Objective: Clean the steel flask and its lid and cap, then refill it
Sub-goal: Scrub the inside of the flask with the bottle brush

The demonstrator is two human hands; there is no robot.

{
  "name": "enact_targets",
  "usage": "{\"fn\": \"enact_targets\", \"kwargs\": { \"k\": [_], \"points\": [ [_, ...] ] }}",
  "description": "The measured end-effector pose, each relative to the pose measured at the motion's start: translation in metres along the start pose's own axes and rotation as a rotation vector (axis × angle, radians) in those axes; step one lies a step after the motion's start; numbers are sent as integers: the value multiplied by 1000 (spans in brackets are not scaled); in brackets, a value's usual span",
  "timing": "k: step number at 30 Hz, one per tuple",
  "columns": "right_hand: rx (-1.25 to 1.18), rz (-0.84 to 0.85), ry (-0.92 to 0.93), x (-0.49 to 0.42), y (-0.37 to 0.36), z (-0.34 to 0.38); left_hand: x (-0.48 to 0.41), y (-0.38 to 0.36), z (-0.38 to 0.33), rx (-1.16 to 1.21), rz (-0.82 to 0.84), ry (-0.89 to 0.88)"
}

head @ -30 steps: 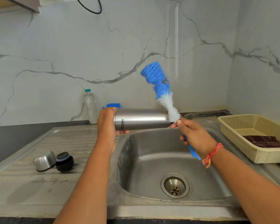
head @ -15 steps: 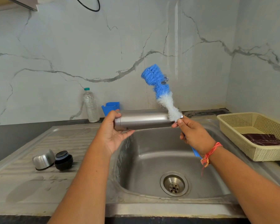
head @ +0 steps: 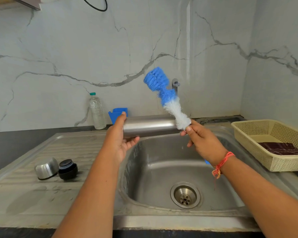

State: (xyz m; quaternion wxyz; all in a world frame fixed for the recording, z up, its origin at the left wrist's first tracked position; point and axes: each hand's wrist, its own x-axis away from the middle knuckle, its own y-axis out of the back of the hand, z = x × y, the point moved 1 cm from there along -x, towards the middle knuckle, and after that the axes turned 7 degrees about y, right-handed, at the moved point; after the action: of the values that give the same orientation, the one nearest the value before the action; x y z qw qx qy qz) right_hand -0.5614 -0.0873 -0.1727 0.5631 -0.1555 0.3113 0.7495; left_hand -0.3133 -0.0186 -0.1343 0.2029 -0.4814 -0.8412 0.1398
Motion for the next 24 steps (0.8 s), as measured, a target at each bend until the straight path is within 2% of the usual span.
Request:
{"fn": "enact_targets", "kwargs": {
  "k": [3,7,11,15,18,24],
  "points": [
    [69,-15,41,1,-6,-3,-3,8,-3,113,-30,-44],
    [160,1,-134,4,-12,-10,-6,13,-6,273,22,-111],
    [59,144,-260,6,-16,-12,-8,12,-8,331,84,-197],
    [-128,255,-427,11,-9,-15,-10,17,-11,379,71,-251],
    [-112,302,-422,10,-6,-13,-10,21,-11,427,94,-241],
    [-174,262,-404,3,-14,-9,-3,10,-10,325,185,-265]
  ]
}}
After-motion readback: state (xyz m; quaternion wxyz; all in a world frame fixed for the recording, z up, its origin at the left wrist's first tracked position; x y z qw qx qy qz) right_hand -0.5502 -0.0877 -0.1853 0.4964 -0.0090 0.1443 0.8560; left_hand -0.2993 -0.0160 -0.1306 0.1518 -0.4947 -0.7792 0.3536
